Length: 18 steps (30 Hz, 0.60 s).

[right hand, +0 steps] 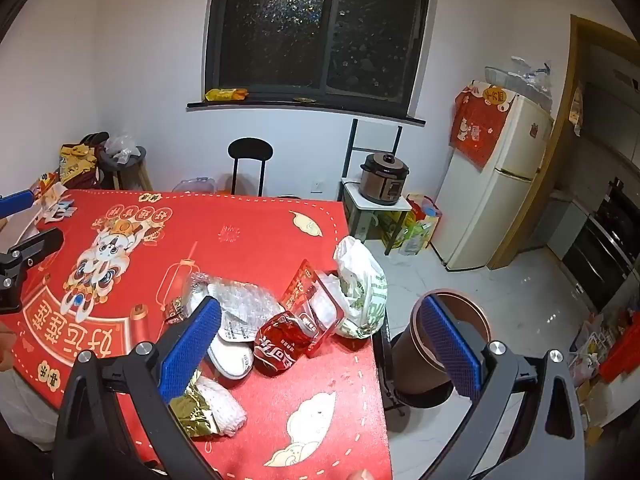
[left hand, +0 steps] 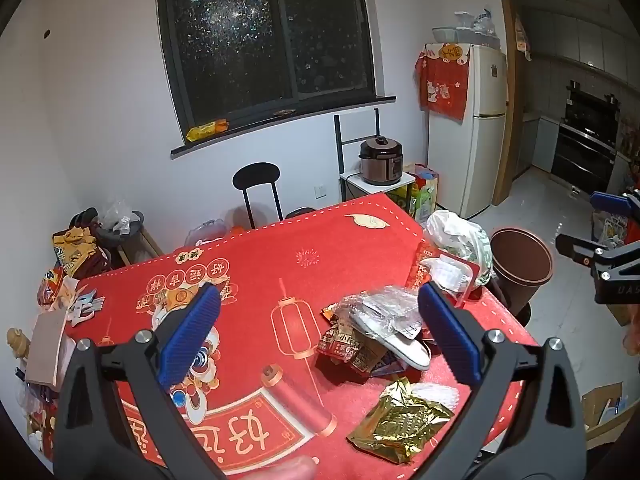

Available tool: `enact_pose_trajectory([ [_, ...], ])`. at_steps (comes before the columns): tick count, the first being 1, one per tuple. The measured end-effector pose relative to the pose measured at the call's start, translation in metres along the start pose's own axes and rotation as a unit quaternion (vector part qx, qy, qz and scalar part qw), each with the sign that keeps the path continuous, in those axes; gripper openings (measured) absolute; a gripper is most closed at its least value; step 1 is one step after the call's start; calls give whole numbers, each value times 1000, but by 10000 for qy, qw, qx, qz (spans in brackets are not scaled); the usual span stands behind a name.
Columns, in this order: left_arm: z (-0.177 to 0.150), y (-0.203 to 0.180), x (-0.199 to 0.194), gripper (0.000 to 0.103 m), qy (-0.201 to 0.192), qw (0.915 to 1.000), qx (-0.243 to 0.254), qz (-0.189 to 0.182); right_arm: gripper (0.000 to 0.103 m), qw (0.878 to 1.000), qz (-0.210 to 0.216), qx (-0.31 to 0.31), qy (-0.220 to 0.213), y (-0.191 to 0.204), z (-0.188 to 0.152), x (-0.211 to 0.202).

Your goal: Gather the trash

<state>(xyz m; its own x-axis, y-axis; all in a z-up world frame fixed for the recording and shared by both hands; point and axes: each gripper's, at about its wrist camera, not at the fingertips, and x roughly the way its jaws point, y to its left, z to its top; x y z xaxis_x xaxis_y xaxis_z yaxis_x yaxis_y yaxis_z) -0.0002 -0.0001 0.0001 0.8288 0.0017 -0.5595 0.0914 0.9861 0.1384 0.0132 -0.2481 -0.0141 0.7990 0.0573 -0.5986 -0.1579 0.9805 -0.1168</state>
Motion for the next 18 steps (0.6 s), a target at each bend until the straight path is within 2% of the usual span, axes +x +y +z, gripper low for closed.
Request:
enact_pose_trajectory([
  [11, 0, 0, 0, 98, -2, 10000, -1, 29, 98, 10000, 5, 3, 14, -5, 10, 3],
  [18, 0, 0, 0, 98, -16, 10000, 4, 28, 98, 10000, -1, 30, -39, -1, 3, -1],
])
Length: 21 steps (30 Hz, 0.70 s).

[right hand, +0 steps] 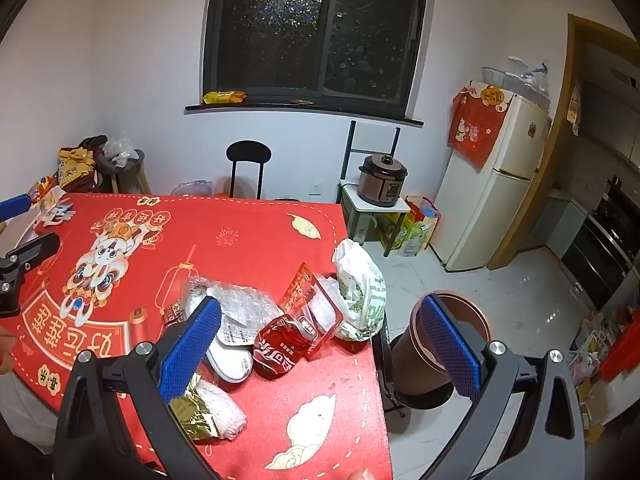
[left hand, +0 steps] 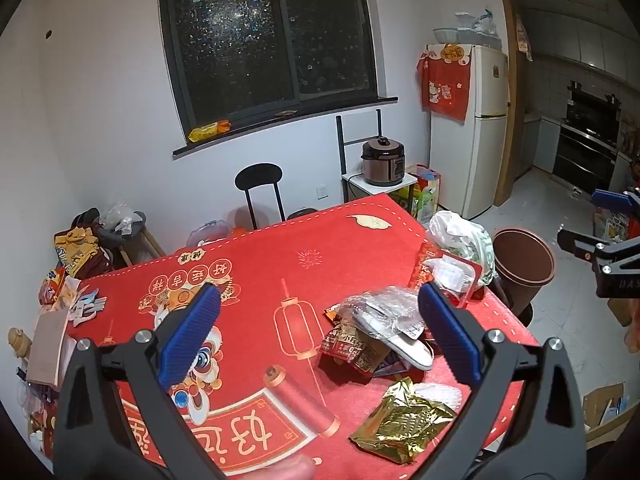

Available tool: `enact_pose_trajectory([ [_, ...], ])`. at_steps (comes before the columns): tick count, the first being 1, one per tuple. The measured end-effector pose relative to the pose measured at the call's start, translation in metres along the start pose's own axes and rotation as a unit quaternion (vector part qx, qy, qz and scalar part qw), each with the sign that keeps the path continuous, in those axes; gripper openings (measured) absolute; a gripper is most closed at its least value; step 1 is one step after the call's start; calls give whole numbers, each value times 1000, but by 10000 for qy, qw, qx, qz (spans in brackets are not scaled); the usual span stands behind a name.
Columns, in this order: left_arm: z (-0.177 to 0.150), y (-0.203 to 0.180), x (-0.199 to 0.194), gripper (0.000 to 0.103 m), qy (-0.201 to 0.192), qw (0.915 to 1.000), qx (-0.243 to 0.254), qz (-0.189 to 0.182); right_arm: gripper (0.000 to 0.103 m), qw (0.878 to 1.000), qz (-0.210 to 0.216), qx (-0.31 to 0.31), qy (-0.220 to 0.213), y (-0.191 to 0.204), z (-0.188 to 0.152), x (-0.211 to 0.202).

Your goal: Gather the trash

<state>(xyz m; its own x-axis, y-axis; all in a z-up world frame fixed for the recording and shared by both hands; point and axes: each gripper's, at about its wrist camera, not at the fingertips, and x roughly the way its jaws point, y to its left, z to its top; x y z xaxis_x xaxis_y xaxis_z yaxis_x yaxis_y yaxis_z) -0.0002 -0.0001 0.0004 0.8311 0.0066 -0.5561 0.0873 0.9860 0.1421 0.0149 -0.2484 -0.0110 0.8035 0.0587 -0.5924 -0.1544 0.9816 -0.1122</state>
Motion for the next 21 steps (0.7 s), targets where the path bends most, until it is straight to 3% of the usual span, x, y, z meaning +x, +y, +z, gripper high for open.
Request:
enact_pose_trajectory([
  [21, 3, 2, 0, 98, -9, 10000, 6, -3, 98, 10000, 14, -18, 24, -2, 4, -2],
])
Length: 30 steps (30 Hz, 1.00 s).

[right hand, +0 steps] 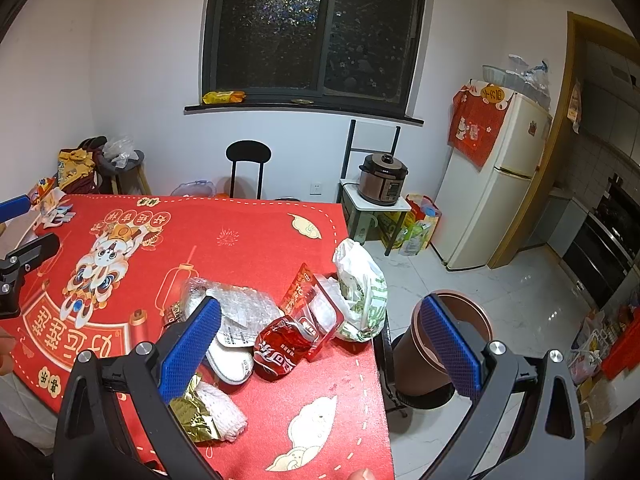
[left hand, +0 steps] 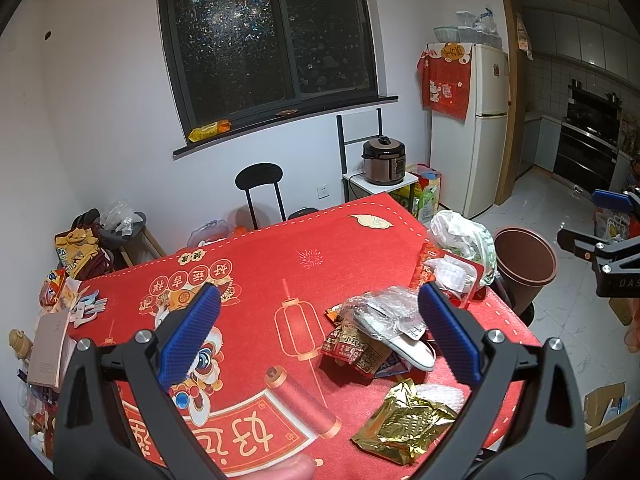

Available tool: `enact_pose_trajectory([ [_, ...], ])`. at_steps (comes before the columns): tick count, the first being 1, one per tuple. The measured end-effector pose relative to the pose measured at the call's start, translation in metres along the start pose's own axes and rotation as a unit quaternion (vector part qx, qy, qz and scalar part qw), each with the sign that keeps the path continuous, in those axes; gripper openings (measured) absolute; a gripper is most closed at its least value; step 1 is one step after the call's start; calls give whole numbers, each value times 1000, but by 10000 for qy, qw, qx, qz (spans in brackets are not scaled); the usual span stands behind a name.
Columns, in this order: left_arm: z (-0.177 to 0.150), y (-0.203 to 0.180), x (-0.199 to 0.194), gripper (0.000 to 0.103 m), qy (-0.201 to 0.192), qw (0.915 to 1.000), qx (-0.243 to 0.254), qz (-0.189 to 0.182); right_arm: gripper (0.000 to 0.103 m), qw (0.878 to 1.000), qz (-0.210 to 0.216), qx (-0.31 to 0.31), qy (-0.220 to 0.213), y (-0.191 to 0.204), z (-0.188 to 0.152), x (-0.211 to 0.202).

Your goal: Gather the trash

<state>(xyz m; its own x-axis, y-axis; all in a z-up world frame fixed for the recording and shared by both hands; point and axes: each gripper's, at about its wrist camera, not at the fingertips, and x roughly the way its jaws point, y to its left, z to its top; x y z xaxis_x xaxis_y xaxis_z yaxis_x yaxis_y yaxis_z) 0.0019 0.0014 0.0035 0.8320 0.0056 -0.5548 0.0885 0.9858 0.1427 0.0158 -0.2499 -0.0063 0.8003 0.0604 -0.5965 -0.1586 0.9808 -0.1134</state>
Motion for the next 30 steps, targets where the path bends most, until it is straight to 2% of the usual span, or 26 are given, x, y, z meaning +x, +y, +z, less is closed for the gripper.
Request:
enact_pose_trajectory([
  [30, 0, -1, 0, 98, 4, 10000, 13, 9, 98, 10000, 17, 19, 9, -1, 0, 1],
])
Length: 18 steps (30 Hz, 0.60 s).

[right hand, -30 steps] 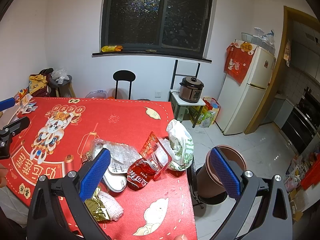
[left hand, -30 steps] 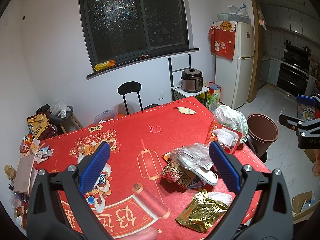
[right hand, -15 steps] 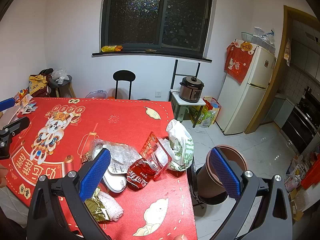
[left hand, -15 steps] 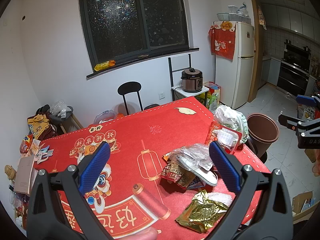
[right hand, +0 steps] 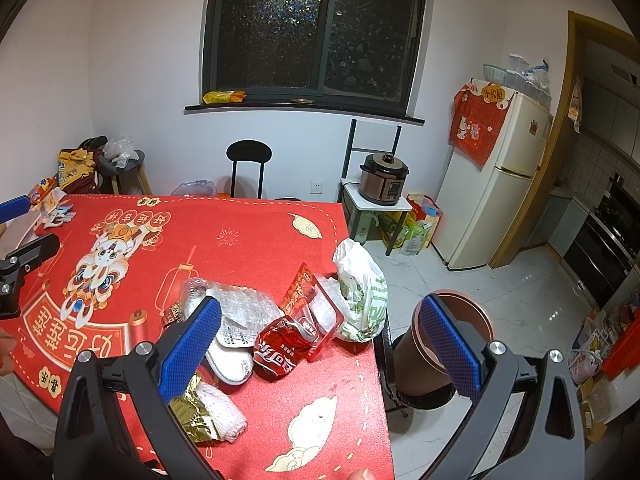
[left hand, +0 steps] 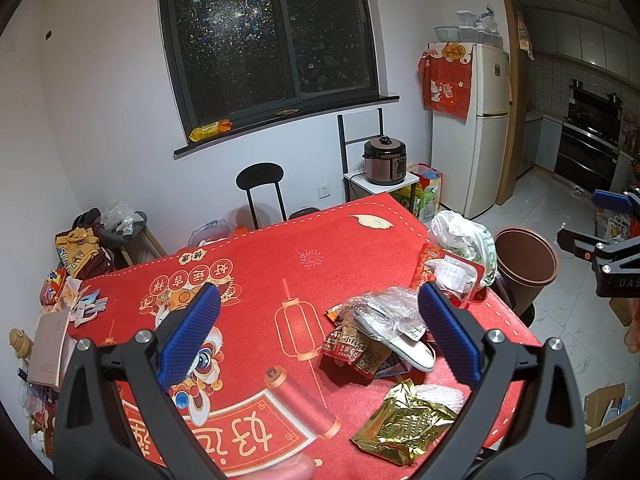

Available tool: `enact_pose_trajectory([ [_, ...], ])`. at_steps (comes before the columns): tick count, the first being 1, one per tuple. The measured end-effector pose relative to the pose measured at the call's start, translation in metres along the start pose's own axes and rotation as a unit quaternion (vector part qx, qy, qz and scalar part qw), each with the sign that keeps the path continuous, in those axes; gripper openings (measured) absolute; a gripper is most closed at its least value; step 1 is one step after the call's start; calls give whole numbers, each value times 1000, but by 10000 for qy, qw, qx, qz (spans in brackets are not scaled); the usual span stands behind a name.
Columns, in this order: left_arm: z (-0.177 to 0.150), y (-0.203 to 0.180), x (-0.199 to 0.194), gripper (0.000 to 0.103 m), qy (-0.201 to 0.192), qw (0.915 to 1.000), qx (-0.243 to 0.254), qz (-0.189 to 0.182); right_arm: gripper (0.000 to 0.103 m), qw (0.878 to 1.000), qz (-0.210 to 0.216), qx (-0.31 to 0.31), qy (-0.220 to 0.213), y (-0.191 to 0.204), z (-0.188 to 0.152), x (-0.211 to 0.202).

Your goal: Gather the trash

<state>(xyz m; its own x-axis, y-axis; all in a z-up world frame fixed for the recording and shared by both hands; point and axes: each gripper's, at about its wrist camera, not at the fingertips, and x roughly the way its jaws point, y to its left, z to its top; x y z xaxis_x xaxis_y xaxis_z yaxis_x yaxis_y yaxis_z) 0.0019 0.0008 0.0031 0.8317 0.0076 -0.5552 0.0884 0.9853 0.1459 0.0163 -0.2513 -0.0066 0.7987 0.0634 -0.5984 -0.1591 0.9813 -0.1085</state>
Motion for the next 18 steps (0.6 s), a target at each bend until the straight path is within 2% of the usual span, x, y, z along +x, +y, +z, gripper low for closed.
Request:
enact_pose_trajectory([
  [12, 0, 0, 0, 98, 4, 10000, -1, 0, 98, 10000, 19, 5, 13, 4, -1, 2],
  [18, -1, 7, 4, 98, 65, 9999, -82, -34, 98, 9994, 326, 116, 65, 6, -7, 11],
])
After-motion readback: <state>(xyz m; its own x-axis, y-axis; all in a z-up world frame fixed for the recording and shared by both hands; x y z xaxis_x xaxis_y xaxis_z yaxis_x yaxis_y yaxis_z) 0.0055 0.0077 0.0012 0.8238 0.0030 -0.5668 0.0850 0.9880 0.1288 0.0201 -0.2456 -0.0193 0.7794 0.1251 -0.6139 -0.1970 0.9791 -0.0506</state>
